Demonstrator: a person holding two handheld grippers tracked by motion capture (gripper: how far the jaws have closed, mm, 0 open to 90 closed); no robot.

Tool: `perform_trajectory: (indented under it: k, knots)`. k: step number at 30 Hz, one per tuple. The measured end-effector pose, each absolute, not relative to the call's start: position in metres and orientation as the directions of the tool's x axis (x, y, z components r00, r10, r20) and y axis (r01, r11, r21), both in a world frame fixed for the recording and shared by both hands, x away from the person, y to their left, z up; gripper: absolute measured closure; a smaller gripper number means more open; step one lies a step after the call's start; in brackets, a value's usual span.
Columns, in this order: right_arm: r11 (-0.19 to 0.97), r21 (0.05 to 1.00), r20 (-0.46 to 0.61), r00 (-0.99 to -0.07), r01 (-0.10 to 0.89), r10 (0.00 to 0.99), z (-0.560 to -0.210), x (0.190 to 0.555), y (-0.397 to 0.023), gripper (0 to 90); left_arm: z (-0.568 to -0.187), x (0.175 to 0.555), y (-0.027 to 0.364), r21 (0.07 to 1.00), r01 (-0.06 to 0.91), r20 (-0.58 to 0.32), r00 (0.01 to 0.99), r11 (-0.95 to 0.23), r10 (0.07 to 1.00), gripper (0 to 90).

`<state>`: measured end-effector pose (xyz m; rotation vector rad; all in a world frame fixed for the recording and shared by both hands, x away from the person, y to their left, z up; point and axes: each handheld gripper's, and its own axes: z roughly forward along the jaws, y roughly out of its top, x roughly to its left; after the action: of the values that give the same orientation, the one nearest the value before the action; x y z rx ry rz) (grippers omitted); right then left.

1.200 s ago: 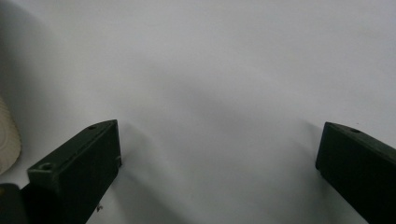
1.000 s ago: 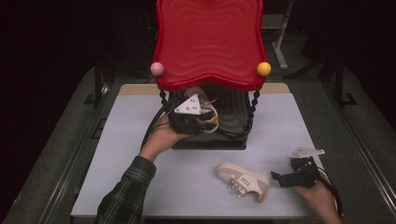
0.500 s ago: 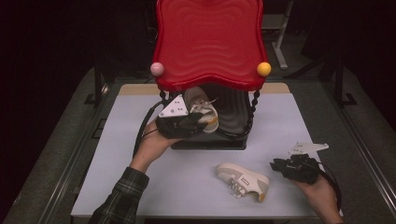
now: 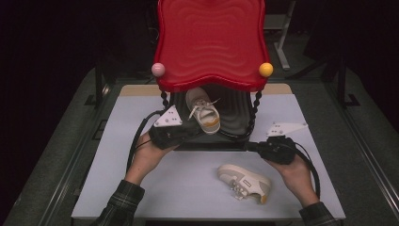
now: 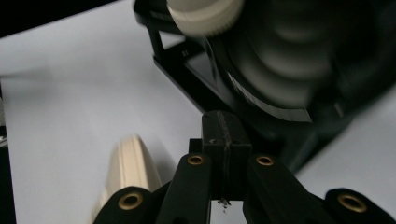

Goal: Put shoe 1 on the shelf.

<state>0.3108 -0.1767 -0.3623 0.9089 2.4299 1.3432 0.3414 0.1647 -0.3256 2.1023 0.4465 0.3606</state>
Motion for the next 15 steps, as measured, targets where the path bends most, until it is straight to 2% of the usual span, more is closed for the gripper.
perform_trajectory:
  k: [7, 15]
  knots:
    - [0.423, 0.83, 0.059, -0.811, 0.363, 0.581, -0.351, 0.328, -0.138, 89.6, -0.336, 0.349, 0.163, 0.834, 0.216, 0.073, 0.87, -0.509, 0.488, 89.9]
    - [0.421, 0.84, 0.029, -0.804, 0.342, 0.593, -0.343, 0.346, -0.126, 89.8, -0.341, 0.355, 0.154, 0.824, 0.232, 0.078, 0.858, -0.517, 0.508, 89.9]
